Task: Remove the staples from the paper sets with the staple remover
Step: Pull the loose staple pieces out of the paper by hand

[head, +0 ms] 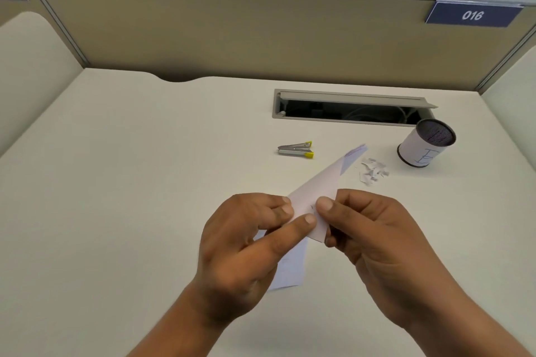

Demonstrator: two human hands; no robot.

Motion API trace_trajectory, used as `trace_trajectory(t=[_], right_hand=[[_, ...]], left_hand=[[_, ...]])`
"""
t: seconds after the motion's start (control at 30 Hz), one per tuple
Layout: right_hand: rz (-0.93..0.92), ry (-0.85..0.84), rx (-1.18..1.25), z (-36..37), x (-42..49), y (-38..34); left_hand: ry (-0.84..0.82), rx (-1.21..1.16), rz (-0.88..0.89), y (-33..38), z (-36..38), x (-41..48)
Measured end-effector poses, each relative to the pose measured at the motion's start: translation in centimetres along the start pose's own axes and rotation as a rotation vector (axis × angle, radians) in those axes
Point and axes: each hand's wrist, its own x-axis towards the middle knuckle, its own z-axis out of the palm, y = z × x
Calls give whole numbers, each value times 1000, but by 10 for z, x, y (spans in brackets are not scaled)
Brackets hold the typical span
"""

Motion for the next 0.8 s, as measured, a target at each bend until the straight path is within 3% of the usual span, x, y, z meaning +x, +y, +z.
trace_trajectory(t=[0.3, 0.53, 0.8], right_hand=[[-83, -81, -34, 4, -7, 5], [-136, -62, -154, 0, -9, -6], [-155, -53, -129, -2, -12, -18]], left_hand=[[52, -71, -104, 9, -11, 0], [-249, -181, -297, 22, -31, 31], [-295, -384, -519, 23, -40, 56]])
